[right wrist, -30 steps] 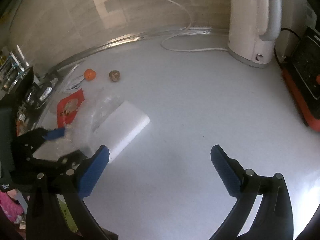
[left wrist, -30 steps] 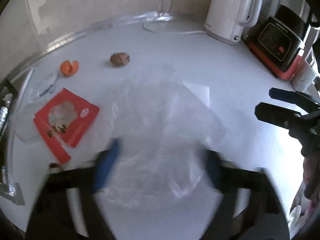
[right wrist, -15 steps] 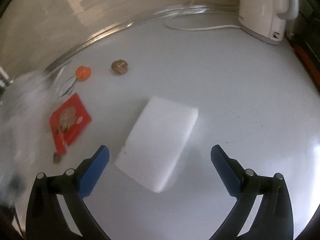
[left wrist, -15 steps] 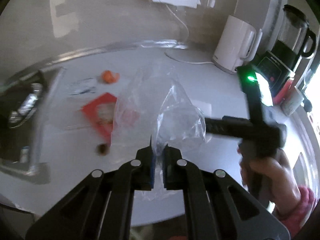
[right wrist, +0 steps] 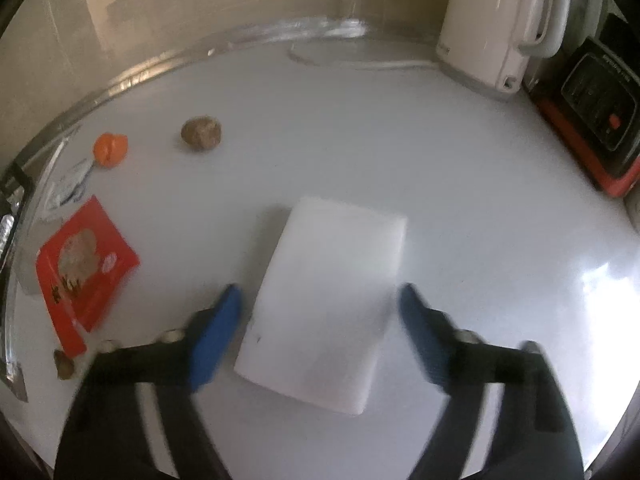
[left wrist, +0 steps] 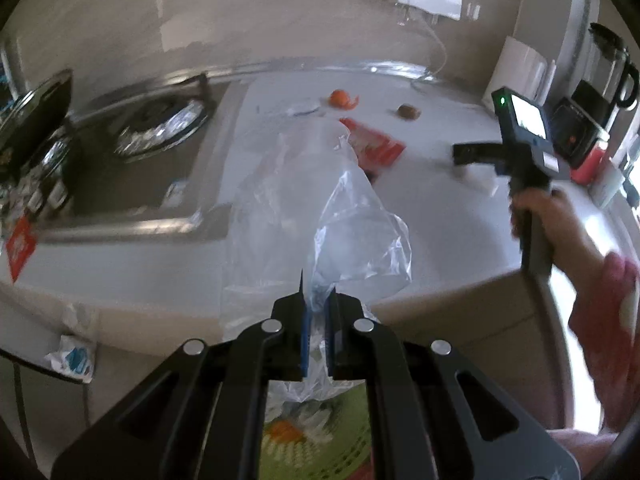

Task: Collect trash
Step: 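Grasp the clear plastic bag with the left tool while the right tool grasps the white sponge block, then carry plastic bag and sponge block to the green basket and release both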

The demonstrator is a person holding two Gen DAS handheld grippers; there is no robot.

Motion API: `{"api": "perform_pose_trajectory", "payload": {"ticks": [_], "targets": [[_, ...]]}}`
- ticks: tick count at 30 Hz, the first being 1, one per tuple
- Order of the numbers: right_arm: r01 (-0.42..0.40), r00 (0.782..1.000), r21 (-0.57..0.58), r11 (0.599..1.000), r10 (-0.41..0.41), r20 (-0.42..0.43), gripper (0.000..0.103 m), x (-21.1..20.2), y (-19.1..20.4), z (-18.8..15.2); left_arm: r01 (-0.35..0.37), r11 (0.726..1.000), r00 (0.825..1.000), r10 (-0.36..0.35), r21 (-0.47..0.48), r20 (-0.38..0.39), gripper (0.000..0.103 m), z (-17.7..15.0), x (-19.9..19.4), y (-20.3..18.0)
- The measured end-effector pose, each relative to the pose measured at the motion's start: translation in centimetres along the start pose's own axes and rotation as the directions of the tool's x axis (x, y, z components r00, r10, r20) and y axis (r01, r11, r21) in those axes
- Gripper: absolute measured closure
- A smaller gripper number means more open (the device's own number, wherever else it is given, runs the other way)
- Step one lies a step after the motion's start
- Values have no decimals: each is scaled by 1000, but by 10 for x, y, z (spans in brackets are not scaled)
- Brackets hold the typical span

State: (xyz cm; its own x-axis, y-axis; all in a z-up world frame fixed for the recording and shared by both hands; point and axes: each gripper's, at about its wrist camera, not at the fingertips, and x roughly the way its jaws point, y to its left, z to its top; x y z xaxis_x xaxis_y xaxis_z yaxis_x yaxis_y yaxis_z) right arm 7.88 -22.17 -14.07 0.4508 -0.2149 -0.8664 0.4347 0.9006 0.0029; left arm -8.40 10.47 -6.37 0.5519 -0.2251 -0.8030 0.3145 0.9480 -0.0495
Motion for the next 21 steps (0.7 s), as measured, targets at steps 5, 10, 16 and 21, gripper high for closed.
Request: {"api": "perform_pose_trajectory", "payload": {"ticks": [5, 10, 16, 21], "targets": [[1, 1000, 0, 1000, -1, 10, 41, -5, 2, -9, 11, 1000, 999, -12, -13, -35, 98, -41, -18, 35], [-50, 998, 1, 999, 50, 42, 41, -39, 4, -24, 17, 999, 998, -15, 29, -64, 98, -75, -27, 52], [-162, 982, -131, 978, 173, 78, 41, -130, 21, -79, 181, 982, 967, -167, 60, -191, 98, -116, -6, 63], [-263, 962, -219, 940, 274, 21, 41, -176, 39, -142, 250, 968, 922, -227, 33, -313, 98, -145, 38, 61]]}}
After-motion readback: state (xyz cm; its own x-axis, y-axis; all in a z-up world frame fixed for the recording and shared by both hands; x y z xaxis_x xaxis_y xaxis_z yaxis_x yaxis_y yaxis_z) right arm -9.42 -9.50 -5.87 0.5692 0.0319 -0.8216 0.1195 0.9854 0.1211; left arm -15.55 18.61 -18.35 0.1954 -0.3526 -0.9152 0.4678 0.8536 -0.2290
